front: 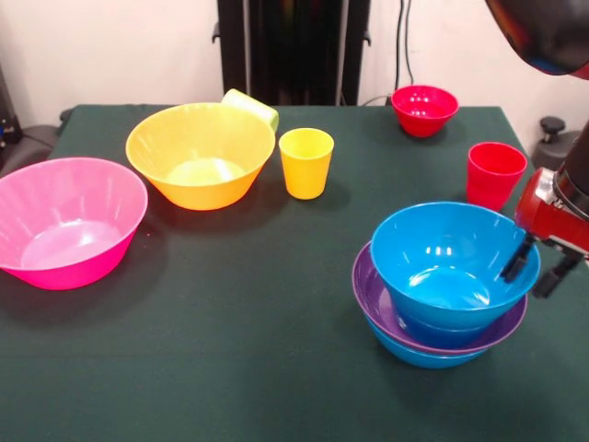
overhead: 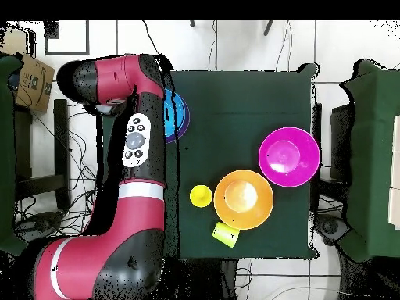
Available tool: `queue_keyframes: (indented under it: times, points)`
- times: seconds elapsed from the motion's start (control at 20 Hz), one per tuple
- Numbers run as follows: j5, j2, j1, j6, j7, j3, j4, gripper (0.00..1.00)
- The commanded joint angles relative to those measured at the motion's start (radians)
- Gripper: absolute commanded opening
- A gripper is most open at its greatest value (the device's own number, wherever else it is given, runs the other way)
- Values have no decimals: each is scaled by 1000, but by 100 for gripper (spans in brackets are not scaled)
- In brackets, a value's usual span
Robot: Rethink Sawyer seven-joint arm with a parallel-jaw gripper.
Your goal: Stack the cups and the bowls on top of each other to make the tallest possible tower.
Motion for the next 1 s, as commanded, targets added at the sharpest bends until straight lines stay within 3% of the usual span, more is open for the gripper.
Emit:
queue_keyframes:
  times: [0.05, 0.55, 1.0]
  points:
    - [-2, -4, -24, -77, 84, 76, 100, 100]
    - [-15, 4, -43, -89, 41, 75, 90, 100]
    - [-5, -126, -87, -69, -88, 102, 191, 100]
